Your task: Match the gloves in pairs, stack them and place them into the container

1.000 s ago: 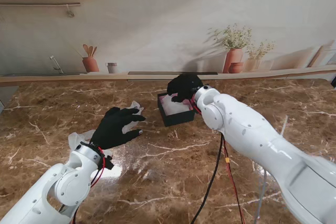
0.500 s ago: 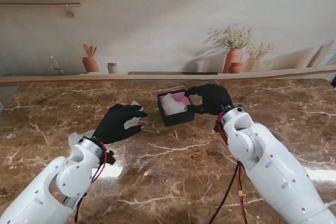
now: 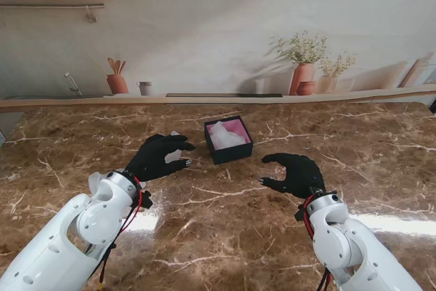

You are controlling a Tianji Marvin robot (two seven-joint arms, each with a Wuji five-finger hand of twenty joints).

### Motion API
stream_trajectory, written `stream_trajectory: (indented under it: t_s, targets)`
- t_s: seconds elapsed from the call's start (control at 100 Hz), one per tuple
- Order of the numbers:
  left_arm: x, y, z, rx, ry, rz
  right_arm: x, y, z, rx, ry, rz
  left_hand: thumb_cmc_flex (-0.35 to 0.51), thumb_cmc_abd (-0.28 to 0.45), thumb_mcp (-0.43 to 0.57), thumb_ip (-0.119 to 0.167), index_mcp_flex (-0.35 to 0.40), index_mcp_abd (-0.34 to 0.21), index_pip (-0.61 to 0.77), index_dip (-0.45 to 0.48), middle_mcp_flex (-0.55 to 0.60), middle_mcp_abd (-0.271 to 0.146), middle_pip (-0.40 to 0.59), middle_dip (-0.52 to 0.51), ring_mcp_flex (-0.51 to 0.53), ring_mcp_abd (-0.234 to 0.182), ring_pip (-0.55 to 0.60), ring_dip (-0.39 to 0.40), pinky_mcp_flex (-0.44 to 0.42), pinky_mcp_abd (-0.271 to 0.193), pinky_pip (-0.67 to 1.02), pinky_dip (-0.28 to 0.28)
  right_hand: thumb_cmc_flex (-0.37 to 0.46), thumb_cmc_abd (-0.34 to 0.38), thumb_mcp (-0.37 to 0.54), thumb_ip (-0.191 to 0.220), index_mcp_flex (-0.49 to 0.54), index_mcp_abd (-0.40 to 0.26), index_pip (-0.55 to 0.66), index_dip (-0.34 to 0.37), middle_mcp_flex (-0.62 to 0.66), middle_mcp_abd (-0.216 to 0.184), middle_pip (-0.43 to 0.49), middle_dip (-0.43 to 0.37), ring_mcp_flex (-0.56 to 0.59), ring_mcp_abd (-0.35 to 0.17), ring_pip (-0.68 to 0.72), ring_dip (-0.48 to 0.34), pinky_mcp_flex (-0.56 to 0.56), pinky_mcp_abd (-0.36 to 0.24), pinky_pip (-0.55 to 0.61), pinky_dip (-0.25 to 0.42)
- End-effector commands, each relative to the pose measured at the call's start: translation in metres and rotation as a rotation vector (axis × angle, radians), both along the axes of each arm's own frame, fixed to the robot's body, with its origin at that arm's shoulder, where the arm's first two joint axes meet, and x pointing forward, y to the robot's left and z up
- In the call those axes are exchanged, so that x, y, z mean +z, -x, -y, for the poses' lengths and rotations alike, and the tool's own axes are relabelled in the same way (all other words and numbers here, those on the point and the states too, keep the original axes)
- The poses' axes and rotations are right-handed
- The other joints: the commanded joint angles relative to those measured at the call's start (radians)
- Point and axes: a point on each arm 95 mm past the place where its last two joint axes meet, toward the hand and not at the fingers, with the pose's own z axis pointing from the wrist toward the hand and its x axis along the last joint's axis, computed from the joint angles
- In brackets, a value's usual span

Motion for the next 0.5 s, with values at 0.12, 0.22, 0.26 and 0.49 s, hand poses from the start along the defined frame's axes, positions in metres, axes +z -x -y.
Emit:
stream_trajectory:
  t_s: [0.12, 0.22, 0.26, 0.49]
  targets:
    - [0.008, -0.025, -0.012, 0.021, -0.064, -0.044, -0.010, 0.009, 0.000, 0.020, -0.006, -0.031, 0.002, 0.017, -0.031, 0.027, -0.051, -0.004, -0.019, -0.014, -0.061, -0.015, -0.009, 0.000, -0.035, -0.041, -0.014, -0.008, 0.002, 0.033, 0.087, -0.011, -0.055, 0.015, -0.007, 0.043, -0.018, 0.001, -0.009, -0.012, -0.017, 0.003, -0.006, -0.022, -0.034, -0.005, -0.005, -0.032, -0.016, -0.024, -0.023, -0.028]
    - [0.013, -0.038, -0.020, 0.031, -0.114, -0.083, -0.012, 0.009, 0.001, 0.016, -0.017, -0.035, 0.000, 0.008, -0.030, 0.027, -0.067, -0.009, -0.026, -0.017, -0.074, -0.018, -0.008, 0.001, -0.041, -0.041, -0.014, -0.008, 0.000, 0.041, 0.096, -0.028, -0.051, 0.018, -0.006, 0.042, -0.014, -0.001, -0.005, -0.011, -0.014, 0.007, -0.003, -0.022, -0.033, 0.001, -0.002, -0.032, -0.017, -0.020, -0.021, -0.028]
    - [0.014, -0.043, -0.025, 0.037, -0.138, -0.097, -0.013, 0.009, 0.002, 0.016, -0.022, -0.037, -0.001, 0.006, -0.028, 0.027, -0.076, -0.010, -0.031, -0.019, -0.077, -0.020, -0.007, 0.002, -0.043, -0.042, -0.015, -0.008, -0.001, 0.039, 0.099, -0.035, -0.048, 0.019, -0.005, 0.042, -0.013, 0.000, -0.004, -0.010, -0.013, 0.006, -0.002, -0.022, -0.033, 0.003, -0.001, -0.031, -0.017, -0.017, -0.020, -0.027]
    - [0.014, -0.074, -0.051, 0.112, -0.247, -0.162, -0.017, 0.006, 0.002, 0.022, -0.034, -0.055, -0.005, -0.020, 0.013, 0.025, -0.130, -0.018, -0.072, -0.041, -0.115, -0.019, -0.008, 0.002, -0.046, -0.045, -0.008, -0.005, 0.001, -0.001, 0.140, -0.076, -0.041, 0.024, -0.001, 0.039, -0.008, -0.001, 0.002, -0.006, -0.006, 0.008, 0.005, -0.018, -0.026, 0.008, 0.009, -0.025, -0.012, -0.006, -0.009, -0.022]
